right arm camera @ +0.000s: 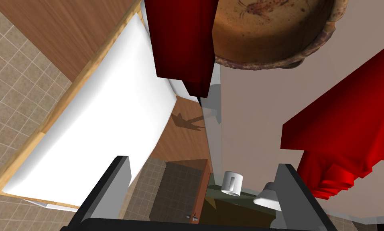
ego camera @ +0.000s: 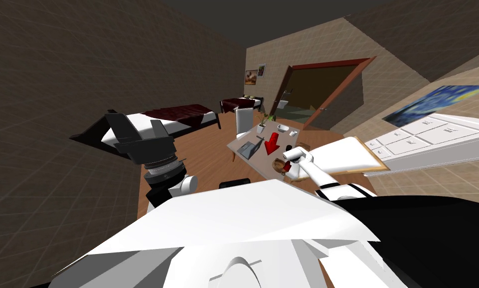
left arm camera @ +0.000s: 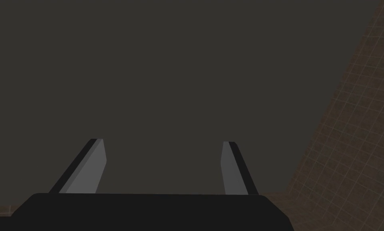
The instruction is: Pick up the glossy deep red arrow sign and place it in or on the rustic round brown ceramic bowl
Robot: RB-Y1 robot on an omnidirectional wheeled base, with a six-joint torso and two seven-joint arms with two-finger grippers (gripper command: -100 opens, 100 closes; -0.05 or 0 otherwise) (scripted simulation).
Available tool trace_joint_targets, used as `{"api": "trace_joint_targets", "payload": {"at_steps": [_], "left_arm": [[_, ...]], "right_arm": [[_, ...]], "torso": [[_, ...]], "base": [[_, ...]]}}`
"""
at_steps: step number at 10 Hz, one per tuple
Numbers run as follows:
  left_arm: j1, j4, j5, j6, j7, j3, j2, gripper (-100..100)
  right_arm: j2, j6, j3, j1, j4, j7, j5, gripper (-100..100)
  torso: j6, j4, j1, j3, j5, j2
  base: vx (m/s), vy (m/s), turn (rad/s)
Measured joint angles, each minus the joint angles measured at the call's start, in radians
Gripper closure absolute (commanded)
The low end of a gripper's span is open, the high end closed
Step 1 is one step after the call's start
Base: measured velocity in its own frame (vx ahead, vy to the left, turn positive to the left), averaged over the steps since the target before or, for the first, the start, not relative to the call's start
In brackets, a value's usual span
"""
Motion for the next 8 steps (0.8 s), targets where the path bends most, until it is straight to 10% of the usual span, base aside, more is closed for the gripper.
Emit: {"api": "trace_joint_targets", "payload": {"at_steps": [5, 6, 8], "left_arm": [[0.0, 0.0, 0.0, 0.0, 0.0, 0.0, 0.0, 0], [0.0, 0.0, 0.0, 0.0, 0.0, 0.0, 0.0, 0], [0.0, 0.0, 0.0, 0.0, 0.0, 0.0, 0.0, 0]], "right_arm": [[-0.04, 0.082, -0.022, -0.014, -0.066, 0.024, -0.049, -100], [-0.041, 0.085, -0.022, -0.015, -0.067, 0.024, -0.05, 0], [-0.041, 0.085, -0.022, -0.014, -0.067, 0.024, -0.05, 0]], "torso": [[0.0, 0.0, 0.0, 0.0, 0.0, 0.0], [0.0, 0.0, 0.0, 0.0, 0.0, 0.0], [0.0, 0.0, 0.0, 0.0, 0.0, -0.001]], "base": [[-0.008, -0.003, -0.005], [0.0, 0.0, 0.0], [0.0, 0.0, 0.0]]}}
